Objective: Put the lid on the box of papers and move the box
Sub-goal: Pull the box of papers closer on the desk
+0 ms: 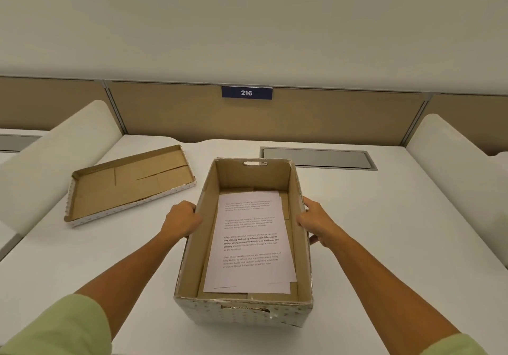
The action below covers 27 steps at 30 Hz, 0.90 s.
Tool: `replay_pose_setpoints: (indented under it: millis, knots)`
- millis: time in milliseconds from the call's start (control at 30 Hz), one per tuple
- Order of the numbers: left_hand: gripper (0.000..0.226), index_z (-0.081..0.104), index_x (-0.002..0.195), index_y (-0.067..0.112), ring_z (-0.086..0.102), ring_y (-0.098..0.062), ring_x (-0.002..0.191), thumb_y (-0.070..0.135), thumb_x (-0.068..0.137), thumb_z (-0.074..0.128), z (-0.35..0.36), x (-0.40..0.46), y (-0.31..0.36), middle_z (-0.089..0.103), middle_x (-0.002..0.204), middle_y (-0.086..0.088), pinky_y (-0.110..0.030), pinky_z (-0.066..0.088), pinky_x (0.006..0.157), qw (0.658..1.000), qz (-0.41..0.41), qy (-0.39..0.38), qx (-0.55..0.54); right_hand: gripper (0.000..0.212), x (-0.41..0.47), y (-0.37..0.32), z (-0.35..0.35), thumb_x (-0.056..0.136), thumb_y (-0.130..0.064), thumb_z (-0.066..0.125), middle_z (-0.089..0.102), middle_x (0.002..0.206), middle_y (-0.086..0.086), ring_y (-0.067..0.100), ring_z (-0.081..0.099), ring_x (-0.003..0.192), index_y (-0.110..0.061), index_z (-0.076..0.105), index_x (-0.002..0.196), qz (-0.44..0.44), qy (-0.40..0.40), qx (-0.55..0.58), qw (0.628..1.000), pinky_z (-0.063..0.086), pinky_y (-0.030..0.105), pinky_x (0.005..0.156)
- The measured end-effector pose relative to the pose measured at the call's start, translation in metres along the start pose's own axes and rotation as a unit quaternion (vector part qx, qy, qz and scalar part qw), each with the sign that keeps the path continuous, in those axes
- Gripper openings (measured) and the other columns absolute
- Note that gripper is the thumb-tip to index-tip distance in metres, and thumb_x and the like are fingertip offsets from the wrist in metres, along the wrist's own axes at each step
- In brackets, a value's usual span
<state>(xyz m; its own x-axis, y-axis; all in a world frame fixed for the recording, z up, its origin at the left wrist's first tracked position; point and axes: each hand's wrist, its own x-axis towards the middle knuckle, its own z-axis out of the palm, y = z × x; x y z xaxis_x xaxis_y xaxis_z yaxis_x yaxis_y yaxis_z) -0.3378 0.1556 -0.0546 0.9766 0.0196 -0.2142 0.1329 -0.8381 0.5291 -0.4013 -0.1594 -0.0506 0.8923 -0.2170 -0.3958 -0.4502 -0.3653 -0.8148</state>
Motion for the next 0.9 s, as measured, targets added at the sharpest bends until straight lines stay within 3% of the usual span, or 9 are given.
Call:
replay_pose_setpoints:
  millis: [300, 400, 533, 667, 733, 800, 900]
  knots:
    - [0.015, 0.065, 0.086, 0.013, 0.061, -0.016, 0.059, 0.026, 0.092, 0.06, 0.012, -0.001, -0.006, 0.063, 0.073, -0.001, -0.023, 0.046, 0.05, 1.0, -0.007, 0.007, 0.016, 0.057, -0.003, 0.011, 0.008, 0.101, -0.012, 0.052, 0.062, 0.132, 0.012, 0.034, 0.065, 0.105, -0.032, 0.038, 0.152, 0.025, 0.007, -0.005, 1.0, 0.057, 0.037, 0.048]
    - [0.016, 0.065, 0.084, 0.014, 0.061, -0.016, 0.058, 0.025, 0.093, 0.058, 0.015, 0.001, -0.007, 0.062, 0.069, 0.001, -0.021, 0.042, 0.05, 0.999, -0.007, 0.013, 0.033, 0.058, -0.003, 0.013, 0.01, 0.1, -0.016, 0.055, 0.062, 0.132, 0.012, 0.031, 0.065, 0.101, -0.033, 0.037, 0.152, 0.021, 0.013, -0.012, 1.0, 0.056, 0.034, 0.047]
    - [0.015, 0.064, 0.085, 0.017, 0.061, -0.015, 0.059, 0.025, 0.093, 0.055, 0.02, 0.0, -0.007, 0.062, 0.07, 0.002, -0.021, 0.043, 0.052, 0.998, -0.018, 0.02, 0.06, 0.057, -0.002, 0.016, 0.016, 0.1, -0.022, 0.056, 0.06, 0.136, 0.01, 0.036, 0.065, 0.109, -0.034, 0.037, 0.152, 0.01, 0.034, -0.038, 0.999, 0.057, 0.034, 0.049]
    - [0.027, 0.064, 0.086, 0.016, 0.063, -0.016, 0.063, 0.035, 0.095, 0.047, 0.027, -0.003, -0.008, 0.063, 0.071, 0.002, -0.021, 0.042, 0.054, 0.996, -0.031, 0.04, 0.072, 0.059, -0.001, 0.021, 0.021, 0.098, -0.026, 0.056, 0.06, 0.138, 0.008, 0.026, 0.066, 0.091, -0.03, 0.035, 0.153, -0.015, 0.079, -0.086, 0.993, 0.056, 0.03, 0.051]
    - [0.041, 0.065, 0.095, 0.016, 0.062, -0.015, 0.066, 0.049, 0.096, 0.041, 0.026, -0.005, -0.008, 0.062, 0.075, 0.004, -0.024, 0.042, 0.058, 0.995, -0.024, 0.061, 0.076, 0.061, -0.004, 0.02, 0.023, 0.099, -0.036, 0.054, 0.056, 0.147, 0.008, 0.027, 0.065, 0.099, -0.026, 0.033, 0.155, -0.029, 0.11, -0.133, 0.985, 0.06, 0.035, 0.066]
    - [0.056, 0.064, 0.107, 0.019, 0.058, -0.014, 0.071, 0.065, 0.094, 0.034, 0.024, -0.006, -0.007, 0.062, 0.086, 0.004, -0.028, 0.042, 0.064, 0.993, -0.016, 0.083, 0.081, 0.068, -0.005, 0.019, 0.022, 0.098, -0.044, 0.055, 0.048, 0.154, 0.01, 0.036, 0.058, 0.127, -0.023, 0.027, 0.158, -0.042, 0.133, -0.182, 0.973, 0.054, 0.049, 0.095]
    - [0.073, 0.066, 0.111, 0.019, 0.055, -0.014, 0.075, 0.075, 0.09, 0.024, 0.019, -0.007, -0.007, 0.069, 0.097, -0.002, -0.03, 0.041, 0.068, 0.993, -0.012, 0.088, 0.076, 0.078, -0.008, 0.01, 0.021, 0.097, -0.047, 0.058, 0.035, 0.163, 0.008, 0.035, 0.045, 0.142, -0.022, 0.018, 0.16, -0.088, 0.161, -0.211, 0.96, 0.046, 0.051, 0.106]
